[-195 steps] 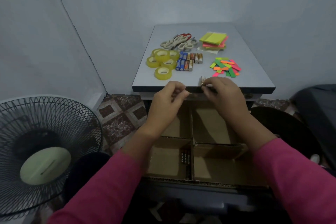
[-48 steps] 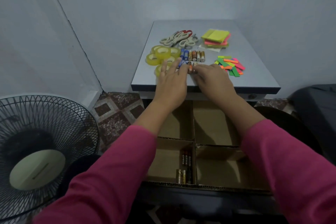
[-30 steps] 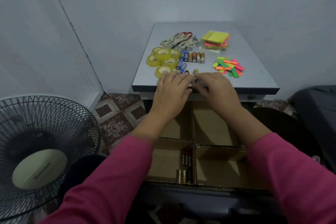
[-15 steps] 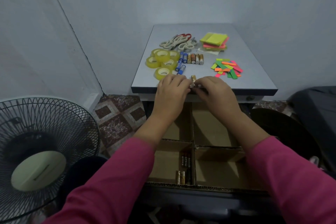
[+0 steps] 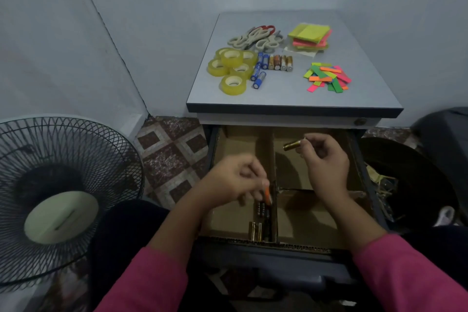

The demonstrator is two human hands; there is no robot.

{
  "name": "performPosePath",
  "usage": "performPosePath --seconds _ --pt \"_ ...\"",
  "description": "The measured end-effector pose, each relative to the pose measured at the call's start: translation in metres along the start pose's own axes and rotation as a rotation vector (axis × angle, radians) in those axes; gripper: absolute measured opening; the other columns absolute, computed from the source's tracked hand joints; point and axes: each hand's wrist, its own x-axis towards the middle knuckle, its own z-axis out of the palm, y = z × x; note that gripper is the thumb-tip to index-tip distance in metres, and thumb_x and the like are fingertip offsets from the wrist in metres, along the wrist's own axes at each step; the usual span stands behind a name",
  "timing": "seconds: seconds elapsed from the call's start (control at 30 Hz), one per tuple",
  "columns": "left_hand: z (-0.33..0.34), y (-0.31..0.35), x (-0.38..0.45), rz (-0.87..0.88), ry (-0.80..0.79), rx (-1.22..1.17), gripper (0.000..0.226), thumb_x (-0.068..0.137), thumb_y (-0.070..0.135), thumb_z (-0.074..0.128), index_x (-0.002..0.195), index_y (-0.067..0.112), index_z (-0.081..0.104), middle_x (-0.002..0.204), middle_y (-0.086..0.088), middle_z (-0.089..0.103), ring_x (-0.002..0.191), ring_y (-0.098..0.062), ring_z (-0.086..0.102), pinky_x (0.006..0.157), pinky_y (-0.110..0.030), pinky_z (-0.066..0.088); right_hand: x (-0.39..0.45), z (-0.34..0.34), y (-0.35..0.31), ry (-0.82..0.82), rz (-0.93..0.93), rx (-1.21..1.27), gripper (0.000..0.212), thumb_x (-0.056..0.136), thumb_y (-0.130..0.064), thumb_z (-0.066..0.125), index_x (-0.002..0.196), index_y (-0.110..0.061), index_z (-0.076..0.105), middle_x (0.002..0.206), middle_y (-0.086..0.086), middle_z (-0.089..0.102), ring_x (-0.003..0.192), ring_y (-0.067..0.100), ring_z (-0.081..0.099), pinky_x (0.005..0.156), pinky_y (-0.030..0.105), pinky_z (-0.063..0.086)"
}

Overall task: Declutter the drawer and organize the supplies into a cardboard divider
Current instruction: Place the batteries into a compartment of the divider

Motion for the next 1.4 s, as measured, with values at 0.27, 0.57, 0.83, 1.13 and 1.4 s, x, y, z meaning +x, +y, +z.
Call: performPosePath --seconds 0.27,0.57,0.83,1.13,1.4 --pt "0.042 -0.051 0.016 -0.336 -0.168 0.126 0.02 0.089 0.0 0.06 0.077 0.014 0.051 0.068 -0.007 0.061 0.058 -0.011 0.063 0.058 -0.026 0.052 0.001 -0.001 0.011 -0.015 0.146 0.065 0.013 0.089 -0.014 0.063 0.092 -0.026 0.065 0.094 0.004 0.068 0.092 0.02 0.067 0.08 0.033 0.057" --pt "0.048 -0.053 0.019 -0.331 -0.238 0.318 0.028 0.087 -0.007 0.056 0.077 0.018 0.051 0.068 -0.003 0.058 0.058 -0.009 0.06 0.059 -0.022 0.053 0.0 0.001 0.009 -0.038 0.167 0.074 0.012 0.089 -0.01 0.062 0.1 -0.016 0.065 0.098 0.007 0.067 0.091 0.015 0.066 0.072 0.016 0.055" --pt "0.045 -0.054 0.018 -0.385 -0.212 0.399 0.024 0.086 -0.001 0.058 0.073 0.015 0.047 0.064 -0.003 0.059 0.058 -0.011 0.061 0.053 -0.023 0.046 -0.001 0.001 0.008 -0.038 0.194 0.081 0.011 0.089 -0.011 0.063 0.099 -0.016 0.065 0.097 0.005 0.067 0.092 0.016 0.067 0.077 0.024 0.056" --pt "0.049 -0.044 0.017 -0.273 -0.223 0.708 0.019 0.086 0.001 0.059 0.075 0.014 0.051 0.069 -0.002 0.058 0.061 -0.018 0.063 0.049 -0.021 0.043 -0.002 0.0 0.007 -0.054 0.202 0.074 0.013 0.089 -0.011 0.062 0.101 -0.014 0.066 0.099 0.005 0.067 0.092 0.016 0.067 0.081 0.029 0.057" --pt "0.037 -0.047 0.017 -0.334 -0.235 0.379 0.015 0.089 0.012 0.064 0.079 0.015 0.053 0.067 -0.002 0.061 0.061 -0.015 0.061 0.053 -0.022 0.045 -0.002 -0.003 0.005 -0.093 0.208 0.072 0.014 0.088 -0.011 0.063 0.1 -0.017 0.065 0.1 0.009 0.066 0.091 0.016 0.067 0.083 0.032 0.057"
